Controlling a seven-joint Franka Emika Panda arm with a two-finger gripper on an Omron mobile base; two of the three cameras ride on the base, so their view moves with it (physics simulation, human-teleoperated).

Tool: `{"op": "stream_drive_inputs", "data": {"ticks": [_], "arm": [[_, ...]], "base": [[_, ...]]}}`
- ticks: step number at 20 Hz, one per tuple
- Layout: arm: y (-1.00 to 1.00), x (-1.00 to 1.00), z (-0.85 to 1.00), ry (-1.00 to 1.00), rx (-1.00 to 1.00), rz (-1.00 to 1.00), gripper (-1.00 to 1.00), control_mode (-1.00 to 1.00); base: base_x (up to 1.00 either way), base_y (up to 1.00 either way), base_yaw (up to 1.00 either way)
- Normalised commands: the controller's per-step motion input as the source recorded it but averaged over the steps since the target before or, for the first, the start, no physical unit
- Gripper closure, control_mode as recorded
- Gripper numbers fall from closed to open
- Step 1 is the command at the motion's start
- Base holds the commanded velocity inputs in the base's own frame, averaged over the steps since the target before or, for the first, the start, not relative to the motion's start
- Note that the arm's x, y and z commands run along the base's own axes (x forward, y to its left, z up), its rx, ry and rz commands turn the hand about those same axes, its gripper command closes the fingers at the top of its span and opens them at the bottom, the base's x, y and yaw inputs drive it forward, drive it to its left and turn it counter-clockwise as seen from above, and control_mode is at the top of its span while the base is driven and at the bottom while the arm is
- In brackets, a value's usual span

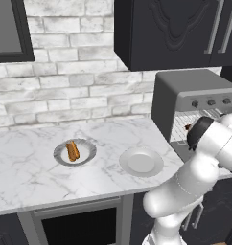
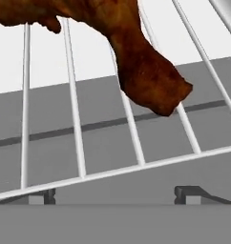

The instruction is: Open the toaster oven door. Place the hotdog bun on the top rack in the toaster oven and place the chicken drumstick on the bottom rack.

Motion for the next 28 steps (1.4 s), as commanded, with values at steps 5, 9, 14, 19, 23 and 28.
{"op": "stream_drive_inputs", "data": {"ticks": [5,9,14,19,23,28], "arm": [[0.0,0.41,-0.04,-0.03,0.01,-0.03,-1.0,-1.0],[0.0,0.17,-0.12,-0.08,0.04,-0.04,-1.0,-1.0],[0.0,0.33,-0.05,-0.04,0.04,-0.04,-1.0,-1.0],[0.0,0.46,0.0,-0.01,0.01,-0.03,-1.0,-1.0],[0.0,0.18,-0.01,0.0,0.03,-0.01,-1.0,-1.0],[0.0,-0.05,0.0,-0.01,0.03,0.0,-1.0,-1.0]], "base": [[0.0,0.0,0.0],[0.0,0.0,0.0],[0.0,0.0,0.0],[0.0,0.0,0.0],[0.0,0.0,0.0],[0.0,0.0,0.0]]}}
